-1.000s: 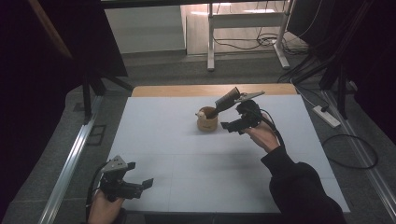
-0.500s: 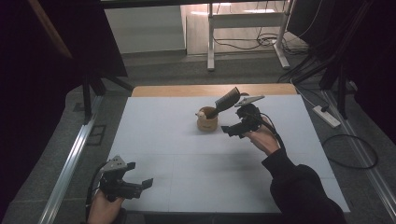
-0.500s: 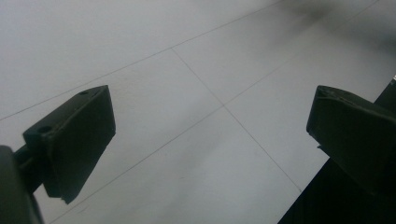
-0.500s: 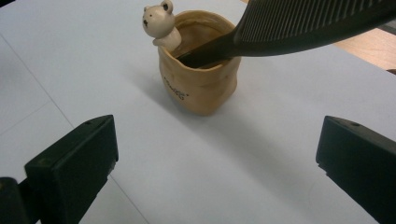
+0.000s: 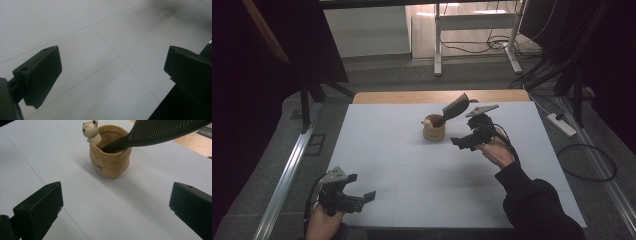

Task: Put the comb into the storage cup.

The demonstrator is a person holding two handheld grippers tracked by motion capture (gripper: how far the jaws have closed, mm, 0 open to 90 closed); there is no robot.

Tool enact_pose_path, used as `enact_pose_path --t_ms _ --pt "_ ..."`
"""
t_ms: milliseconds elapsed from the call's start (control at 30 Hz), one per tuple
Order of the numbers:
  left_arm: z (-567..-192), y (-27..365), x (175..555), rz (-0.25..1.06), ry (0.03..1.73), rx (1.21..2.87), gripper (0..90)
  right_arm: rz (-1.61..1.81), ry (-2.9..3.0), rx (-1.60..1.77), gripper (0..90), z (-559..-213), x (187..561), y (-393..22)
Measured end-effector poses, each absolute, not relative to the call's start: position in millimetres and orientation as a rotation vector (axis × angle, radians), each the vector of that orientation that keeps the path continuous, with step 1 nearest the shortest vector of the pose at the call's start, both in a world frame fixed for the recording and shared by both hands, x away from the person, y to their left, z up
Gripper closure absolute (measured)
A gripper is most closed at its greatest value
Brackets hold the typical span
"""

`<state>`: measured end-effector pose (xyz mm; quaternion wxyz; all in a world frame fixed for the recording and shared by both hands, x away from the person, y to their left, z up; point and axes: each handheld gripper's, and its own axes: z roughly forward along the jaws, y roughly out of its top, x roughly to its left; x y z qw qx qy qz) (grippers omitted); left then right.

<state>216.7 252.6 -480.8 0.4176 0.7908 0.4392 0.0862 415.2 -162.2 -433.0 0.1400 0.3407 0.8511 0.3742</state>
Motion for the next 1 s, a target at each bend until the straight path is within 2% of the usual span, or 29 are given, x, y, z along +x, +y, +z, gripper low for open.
enact_pose_path --t_ms 1000 --pt "-481 253 217 0.207 1.101 1.977 2.3 1.098 2.467 0.971 0.0 -430 395 -168"
